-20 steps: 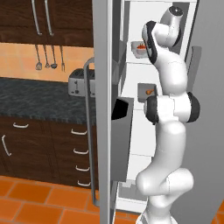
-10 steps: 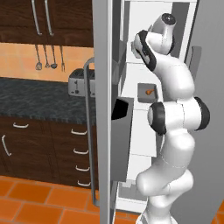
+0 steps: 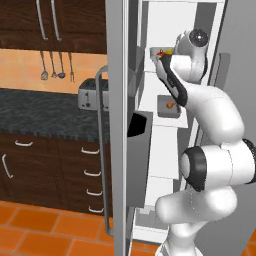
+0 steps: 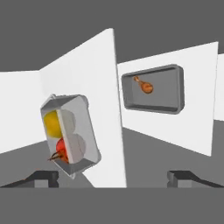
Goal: Take the meat container that has the chicken drumstick and place it on the second highest rack of the freezer. Then take the vegetable container that has the lemon and tomato and place it on the highest rack of the freezer.
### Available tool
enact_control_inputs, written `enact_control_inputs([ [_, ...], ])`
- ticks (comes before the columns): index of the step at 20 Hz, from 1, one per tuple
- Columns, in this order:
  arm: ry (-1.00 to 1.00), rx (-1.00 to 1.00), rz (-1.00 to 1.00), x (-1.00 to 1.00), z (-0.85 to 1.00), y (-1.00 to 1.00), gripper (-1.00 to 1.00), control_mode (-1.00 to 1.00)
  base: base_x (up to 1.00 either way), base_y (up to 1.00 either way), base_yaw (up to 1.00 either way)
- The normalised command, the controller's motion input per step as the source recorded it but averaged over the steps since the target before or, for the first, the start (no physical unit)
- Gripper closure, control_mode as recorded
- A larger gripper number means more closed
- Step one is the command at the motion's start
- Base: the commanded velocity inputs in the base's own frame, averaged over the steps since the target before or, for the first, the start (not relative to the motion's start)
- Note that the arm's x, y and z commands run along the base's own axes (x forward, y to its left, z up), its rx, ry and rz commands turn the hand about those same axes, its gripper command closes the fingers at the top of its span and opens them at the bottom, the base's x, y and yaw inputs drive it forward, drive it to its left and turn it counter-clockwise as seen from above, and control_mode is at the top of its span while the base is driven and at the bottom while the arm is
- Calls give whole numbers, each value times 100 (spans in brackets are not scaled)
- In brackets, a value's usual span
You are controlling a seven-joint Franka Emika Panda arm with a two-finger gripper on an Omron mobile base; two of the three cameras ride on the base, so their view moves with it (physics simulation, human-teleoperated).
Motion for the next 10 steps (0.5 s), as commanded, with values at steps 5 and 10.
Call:
enact_control_inputs([
  [5, 0, 0, -1, -100, 58, 0, -100, -100, 0, 0, 0],
  [10, 1, 0, 0, -100, 15, -1, -100, -100, 0, 0, 0],
])
